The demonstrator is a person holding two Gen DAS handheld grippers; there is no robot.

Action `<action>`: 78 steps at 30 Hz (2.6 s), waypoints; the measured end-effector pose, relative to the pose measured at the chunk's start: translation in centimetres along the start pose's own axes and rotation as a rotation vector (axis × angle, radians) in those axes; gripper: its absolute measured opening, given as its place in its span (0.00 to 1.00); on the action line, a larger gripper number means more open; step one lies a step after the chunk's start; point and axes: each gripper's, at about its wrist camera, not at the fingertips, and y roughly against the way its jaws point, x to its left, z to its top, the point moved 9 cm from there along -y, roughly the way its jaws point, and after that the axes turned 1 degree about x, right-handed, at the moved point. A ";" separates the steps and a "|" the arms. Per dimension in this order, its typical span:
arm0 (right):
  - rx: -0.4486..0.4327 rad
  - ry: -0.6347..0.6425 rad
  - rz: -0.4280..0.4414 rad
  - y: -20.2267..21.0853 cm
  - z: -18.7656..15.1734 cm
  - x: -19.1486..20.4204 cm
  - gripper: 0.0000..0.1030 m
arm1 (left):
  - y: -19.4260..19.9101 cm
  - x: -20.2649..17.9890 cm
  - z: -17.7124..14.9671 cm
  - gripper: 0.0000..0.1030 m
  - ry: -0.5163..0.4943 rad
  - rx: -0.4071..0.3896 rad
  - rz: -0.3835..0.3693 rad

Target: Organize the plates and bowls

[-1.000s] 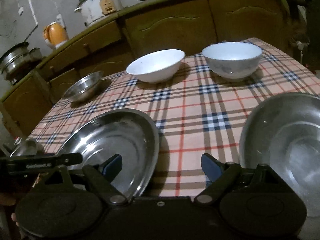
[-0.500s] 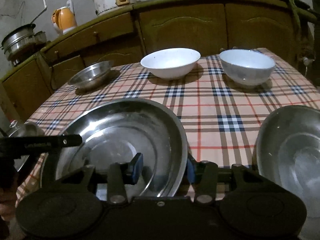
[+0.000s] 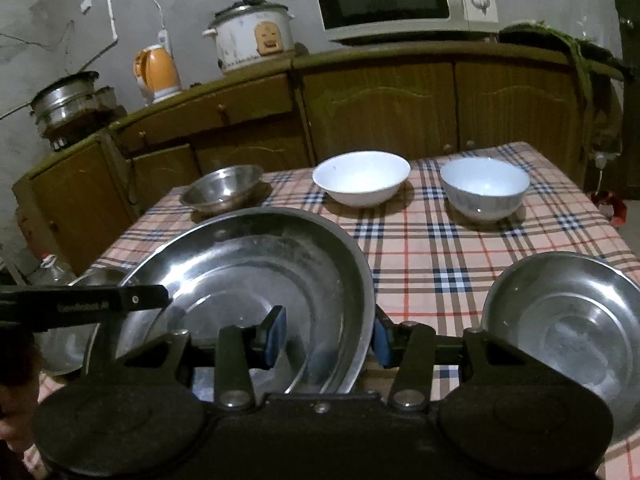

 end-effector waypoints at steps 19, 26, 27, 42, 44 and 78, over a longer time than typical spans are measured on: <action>-0.041 0.002 0.029 7.1 -1.3 2.3 0.54 | 5.6 -0.4 -1.9 0.36 -0.036 -0.025 0.051; -0.040 0.007 0.033 8.1 -2.0 2.7 0.54 | 6.5 -0.4 -2.4 0.36 -0.041 -0.031 0.053; -0.039 0.007 0.035 8.1 -2.0 2.7 0.54 | 6.6 -0.5 -2.5 0.36 -0.041 -0.032 0.053; -0.026 0.006 0.037 8.7 -3.1 2.6 0.54 | 7.2 -0.7 -3.4 0.37 -0.046 -0.027 0.055; -0.028 0.007 0.037 8.8 -3.2 2.6 0.54 | 7.2 -0.7 -3.5 0.37 -0.045 -0.026 0.054; 0.013 -0.003 0.022 6.9 -3.7 2.5 0.54 | 5.4 -0.6 -3.9 0.37 -0.061 -0.007 0.062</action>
